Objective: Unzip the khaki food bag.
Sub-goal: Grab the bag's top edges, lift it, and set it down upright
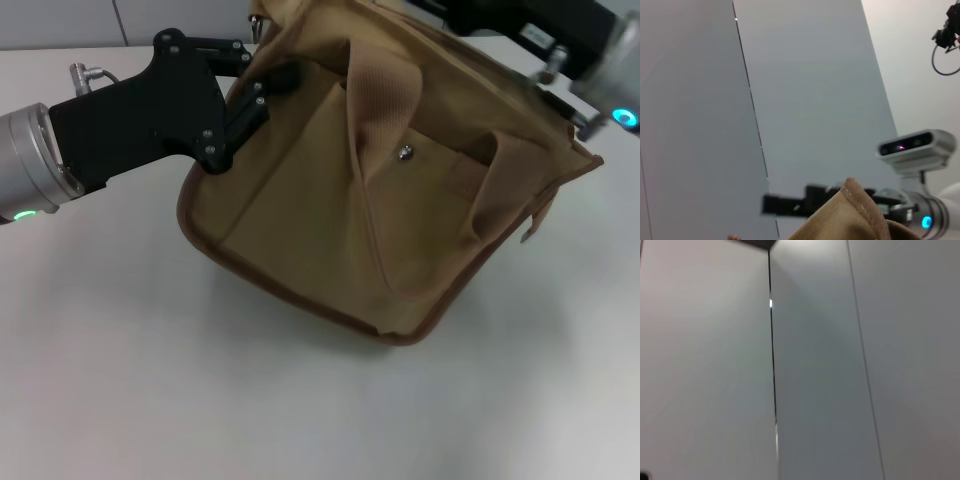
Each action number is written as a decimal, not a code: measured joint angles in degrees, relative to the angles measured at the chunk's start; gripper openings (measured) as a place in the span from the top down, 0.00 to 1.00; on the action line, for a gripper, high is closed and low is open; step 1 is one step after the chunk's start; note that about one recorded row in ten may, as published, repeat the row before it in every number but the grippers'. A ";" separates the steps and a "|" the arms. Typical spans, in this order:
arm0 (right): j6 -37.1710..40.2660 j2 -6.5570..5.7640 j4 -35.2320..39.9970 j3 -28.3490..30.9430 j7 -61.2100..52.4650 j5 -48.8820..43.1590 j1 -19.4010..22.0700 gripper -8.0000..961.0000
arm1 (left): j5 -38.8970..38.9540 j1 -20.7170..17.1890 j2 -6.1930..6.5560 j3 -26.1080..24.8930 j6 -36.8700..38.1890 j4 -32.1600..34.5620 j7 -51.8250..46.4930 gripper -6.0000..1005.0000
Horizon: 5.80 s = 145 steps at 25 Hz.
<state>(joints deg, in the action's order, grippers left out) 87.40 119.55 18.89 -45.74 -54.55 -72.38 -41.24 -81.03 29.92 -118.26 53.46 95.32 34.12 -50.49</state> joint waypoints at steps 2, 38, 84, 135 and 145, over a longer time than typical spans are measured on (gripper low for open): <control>-3.09 0.01 2.90 -3.75 -4.07 0.00 -0.21 0.14 | -0.20 0.00 0.00 0.15 0.08 0.12 0.25 0.92; -7.26 0.13 21.71 -16.19 -16.86 6.33 13.83 0.14 | -0.50 1.17 -0.30 1.59 -0.57 0.98 1.87 0.92; -12.03 -0.23 34.97 -20.20 -30.22 -5.56 15.68 0.14 | -0.20 2.64 -0.31 2.32 -1.58 0.45 3.17 0.92; 9.81 -2.70 27.64 -7.87 -52.11 -8.93 21.47 0.15 | 0.78 3.05 -0.48 3.05 -2.75 0.21 4.55 0.92; 9.21 -1.05 25.43 -7.85 -54.85 -16.40 15.83 0.16 | 0.78 3.08 -0.47 3.04 -2.65 0.16 5.15 0.92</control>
<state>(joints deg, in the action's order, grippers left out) 96.61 118.50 44.32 -53.58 -109.40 -88.78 -25.41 -80.24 33.00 -118.73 56.51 92.67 34.28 -45.34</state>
